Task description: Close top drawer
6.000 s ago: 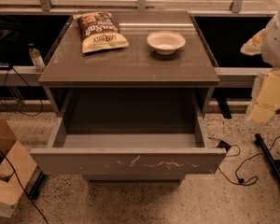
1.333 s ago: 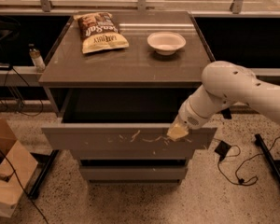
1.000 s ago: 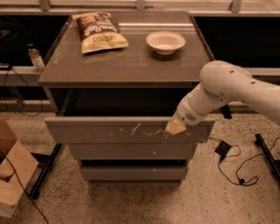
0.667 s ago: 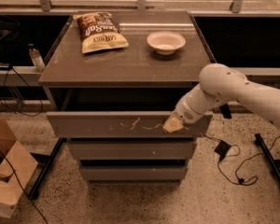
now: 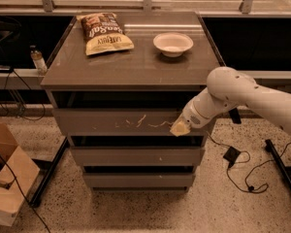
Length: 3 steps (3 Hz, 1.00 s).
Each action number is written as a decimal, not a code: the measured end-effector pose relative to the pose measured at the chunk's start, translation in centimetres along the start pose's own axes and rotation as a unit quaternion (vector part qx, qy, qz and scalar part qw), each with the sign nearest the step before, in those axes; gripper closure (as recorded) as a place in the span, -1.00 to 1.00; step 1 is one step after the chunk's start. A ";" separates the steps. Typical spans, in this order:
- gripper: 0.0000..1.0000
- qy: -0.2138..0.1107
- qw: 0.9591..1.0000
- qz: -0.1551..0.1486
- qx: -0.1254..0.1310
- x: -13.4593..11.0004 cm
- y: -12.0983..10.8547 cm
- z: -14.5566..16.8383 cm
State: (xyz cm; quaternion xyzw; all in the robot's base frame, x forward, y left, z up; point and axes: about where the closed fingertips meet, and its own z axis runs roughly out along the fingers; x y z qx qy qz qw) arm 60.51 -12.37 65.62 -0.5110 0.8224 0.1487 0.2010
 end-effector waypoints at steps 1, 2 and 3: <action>-0.30 0.000 1.000 0.000 0.000 0.0 0.0 0.0; -0.77 0.000 1.000 0.000 0.000 0.0 0.0 0.0; -1.00 0.000 1.000 0.000 0.000 0.0 0.0 0.0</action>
Offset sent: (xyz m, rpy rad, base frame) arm 0.0000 0.0000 0.0000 0.0000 0.0001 0.0000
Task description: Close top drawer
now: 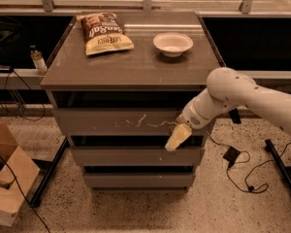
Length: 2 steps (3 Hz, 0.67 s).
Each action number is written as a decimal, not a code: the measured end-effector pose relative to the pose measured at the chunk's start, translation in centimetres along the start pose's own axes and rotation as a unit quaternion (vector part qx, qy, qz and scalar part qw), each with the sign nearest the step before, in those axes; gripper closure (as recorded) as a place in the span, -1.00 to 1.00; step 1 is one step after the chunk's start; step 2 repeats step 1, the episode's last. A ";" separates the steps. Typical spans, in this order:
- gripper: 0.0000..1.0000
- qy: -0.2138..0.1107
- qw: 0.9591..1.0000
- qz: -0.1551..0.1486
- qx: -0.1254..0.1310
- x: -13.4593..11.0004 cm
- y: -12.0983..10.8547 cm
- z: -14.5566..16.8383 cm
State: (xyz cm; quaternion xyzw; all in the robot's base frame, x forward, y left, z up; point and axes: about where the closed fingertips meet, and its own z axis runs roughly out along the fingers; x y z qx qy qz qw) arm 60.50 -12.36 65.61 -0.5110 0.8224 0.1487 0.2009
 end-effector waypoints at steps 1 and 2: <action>-1.00 0.000 1.000 0.000 0.000 0.0 0.0 0.0; -1.00 0.000 1.000 0.000 0.000 0.0 0.0 0.0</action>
Offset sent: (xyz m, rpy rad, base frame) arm 0.0000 0.0000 0.0000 0.0000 0.0000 0.0000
